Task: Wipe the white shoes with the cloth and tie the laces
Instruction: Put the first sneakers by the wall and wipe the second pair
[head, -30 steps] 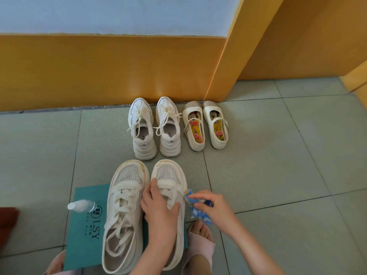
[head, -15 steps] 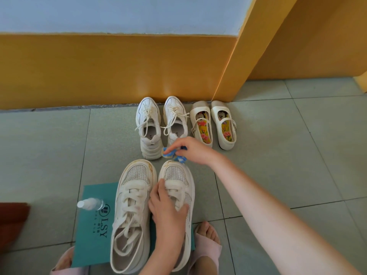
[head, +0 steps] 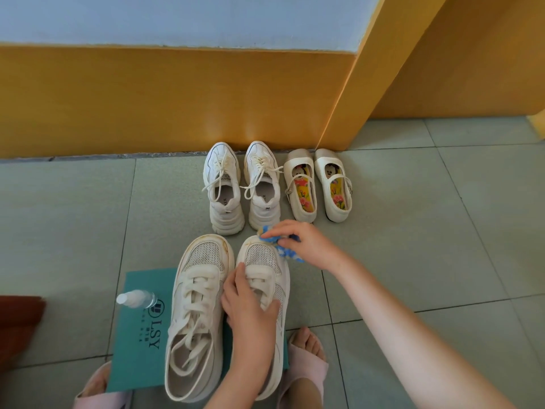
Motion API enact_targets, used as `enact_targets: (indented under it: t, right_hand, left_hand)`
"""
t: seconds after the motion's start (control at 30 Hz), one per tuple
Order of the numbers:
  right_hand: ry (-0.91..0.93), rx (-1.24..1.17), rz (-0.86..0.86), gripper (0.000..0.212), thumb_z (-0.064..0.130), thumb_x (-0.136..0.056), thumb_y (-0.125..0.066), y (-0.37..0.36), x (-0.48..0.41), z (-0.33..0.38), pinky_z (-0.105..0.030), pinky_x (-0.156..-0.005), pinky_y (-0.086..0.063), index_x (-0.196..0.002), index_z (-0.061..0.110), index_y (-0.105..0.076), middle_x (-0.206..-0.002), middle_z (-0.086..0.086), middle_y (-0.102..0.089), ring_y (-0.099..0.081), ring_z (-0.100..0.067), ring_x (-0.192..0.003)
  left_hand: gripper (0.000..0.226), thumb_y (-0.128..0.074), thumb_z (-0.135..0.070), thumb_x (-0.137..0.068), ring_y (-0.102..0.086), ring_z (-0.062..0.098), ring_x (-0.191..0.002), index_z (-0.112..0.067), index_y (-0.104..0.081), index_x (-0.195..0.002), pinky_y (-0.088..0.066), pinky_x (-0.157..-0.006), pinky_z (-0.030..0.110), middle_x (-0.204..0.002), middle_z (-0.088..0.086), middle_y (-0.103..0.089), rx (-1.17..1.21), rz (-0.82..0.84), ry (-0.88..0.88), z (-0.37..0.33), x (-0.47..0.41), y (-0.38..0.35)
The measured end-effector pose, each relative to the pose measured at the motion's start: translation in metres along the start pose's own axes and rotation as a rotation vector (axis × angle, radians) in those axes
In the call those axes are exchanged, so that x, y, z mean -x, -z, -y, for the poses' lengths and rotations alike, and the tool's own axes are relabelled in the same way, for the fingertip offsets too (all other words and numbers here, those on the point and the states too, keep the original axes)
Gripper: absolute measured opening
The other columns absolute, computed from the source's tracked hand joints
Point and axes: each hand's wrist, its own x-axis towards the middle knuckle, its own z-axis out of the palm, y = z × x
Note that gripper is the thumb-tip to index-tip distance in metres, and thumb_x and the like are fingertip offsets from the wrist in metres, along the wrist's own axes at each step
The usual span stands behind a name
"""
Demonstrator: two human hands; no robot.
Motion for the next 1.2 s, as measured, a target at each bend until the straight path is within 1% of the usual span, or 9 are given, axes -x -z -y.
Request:
enact_targets:
  t: [0.13, 0.3, 0.4, 0.5, 0.73, 0.87, 0.93, 1.07, 1.2]
  right_hand:
    - [-0.020, -0.060, -0.096, 0.038, 0.000, -0.091, -0.053, -0.009, 0.006, -0.011, -0.032, -0.096, -0.047, -0.116, 0.026, -0.067, -0.117, 0.008, -0.062, -0.057, -0.021, -0.108]
    - [-0.047, -0.120, -0.139, 0.036, 0.000, -0.092, -0.052, -0.014, 0.019, -0.015, -0.013, -0.087, -0.043, -0.118, 0.022, -0.066, -0.115, 0.014, -0.059, -0.053, 0.007, -0.100]
    - [-0.084, -0.138, -0.170, 0.037, 0.002, -0.093, -0.052, -0.020, 0.033, -0.020, -0.014, -0.095, -0.041, -0.118, 0.026, -0.065, -0.116, 0.015, -0.057, -0.051, 0.008, -0.107]
    - [-0.115, -0.133, -0.215, 0.038, 0.004, -0.093, -0.053, -0.030, 0.051, -0.026, -0.009, -0.090, -0.040, -0.117, 0.032, -0.063, -0.114, 0.015, -0.056, -0.050, 0.009, -0.105]
    - [-0.178, -0.241, -0.185, 0.041, 0.001, -0.091, -0.055, -0.045, 0.088, -0.038, -0.017, -0.090, -0.046, -0.105, 0.038, -0.066, -0.114, 0.007, -0.064, -0.058, -0.006, -0.103]
    - [-0.257, -0.805, -0.342, 0.033, -0.004, -0.092, -0.049, -0.034, 0.093, -0.038, -0.026, -0.080, -0.056, -0.109, 0.019, -0.064, -0.105, -0.006, -0.069, -0.068, -0.015, -0.088]
    - [-0.249, -0.939, -0.440, 0.033, -0.003, -0.092, -0.048, -0.024, 0.088, -0.036, -0.030, -0.081, -0.056, -0.113, 0.018, -0.062, -0.105, -0.005, -0.070, -0.069, -0.017, -0.091]
    - [-0.181, -0.865, -0.479, 0.037, -0.002, -0.093, -0.048, -0.013, 0.069, -0.027, -0.038, -0.086, -0.052, -0.119, 0.021, -0.061, -0.113, -0.004, -0.068, -0.066, -0.021, -0.100]
    - [-0.081, -0.729, -0.484, 0.041, -0.007, -0.091, -0.049, -0.009, 0.039, -0.014, -0.030, -0.086, -0.054, -0.112, 0.024, -0.064, -0.111, 0.002, -0.069, -0.065, -0.017, -0.102]
  left_hand:
    - [0.086, -0.075, -0.012, -0.075, -0.024, 0.025, -0.133, -0.016, -0.024, -0.145, -0.025, -0.103, 0.034, -0.148, 0.006, -0.025, 0.002, 0.002, 0.004, -0.001, 0.001, 0.001]
    - [0.086, -0.074, -0.011, -0.075, -0.024, 0.025, -0.132, -0.016, -0.024, -0.145, -0.025, -0.104, 0.033, -0.147, 0.006, -0.025, 0.010, 0.001, 0.003, 0.000, 0.002, 0.000]
    - [0.086, -0.075, -0.011, -0.074, -0.025, 0.026, -0.132, -0.015, -0.025, -0.145, -0.025, -0.103, 0.032, -0.147, 0.006, -0.026, 0.009, 0.000, -0.004, 0.001, 0.001, 0.000]
    - [0.087, -0.075, -0.011, -0.074, -0.025, 0.027, -0.132, -0.015, -0.025, -0.145, -0.025, -0.103, 0.032, -0.146, 0.007, -0.026, 0.007, 0.007, -0.006, 0.001, 0.001, 0.000]
    - [0.089, -0.077, -0.010, -0.072, -0.024, 0.028, -0.133, -0.014, -0.025, -0.145, -0.025, -0.107, 0.034, -0.145, 0.008, -0.027, 0.040, 0.026, -0.019, 0.004, 0.000, 0.002]
    - [0.090, -0.077, -0.011, -0.072, -0.024, 0.027, -0.133, -0.014, -0.025, -0.145, -0.023, -0.107, 0.032, -0.145, 0.009, -0.027, 0.047, 0.032, -0.021, 0.003, 0.000, 0.003]
    - [0.090, -0.077, -0.011, -0.072, -0.023, 0.026, -0.133, -0.014, -0.024, -0.145, -0.023, -0.107, 0.032, -0.145, 0.008, -0.026, 0.044, 0.034, -0.020, 0.003, 0.000, 0.004]
    - [0.091, -0.078, -0.012, -0.071, -0.024, 0.027, -0.133, -0.014, -0.025, -0.145, -0.023, -0.107, 0.032, -0.145, 0.009, -0.026, 0.038, 0.039, -0.017, 0.003, 0.000, 0.004]
    - [0.091, -0.078, -0.013, -0.071, -0.025, 0.028, -0.132, -0.013, -0.025, -0.145, -0.021, -0.106, 0.029, -0.145, 0.009, -0.027, 0.039, 0.036, -0.027, 0.003, 0.000, 0.003]
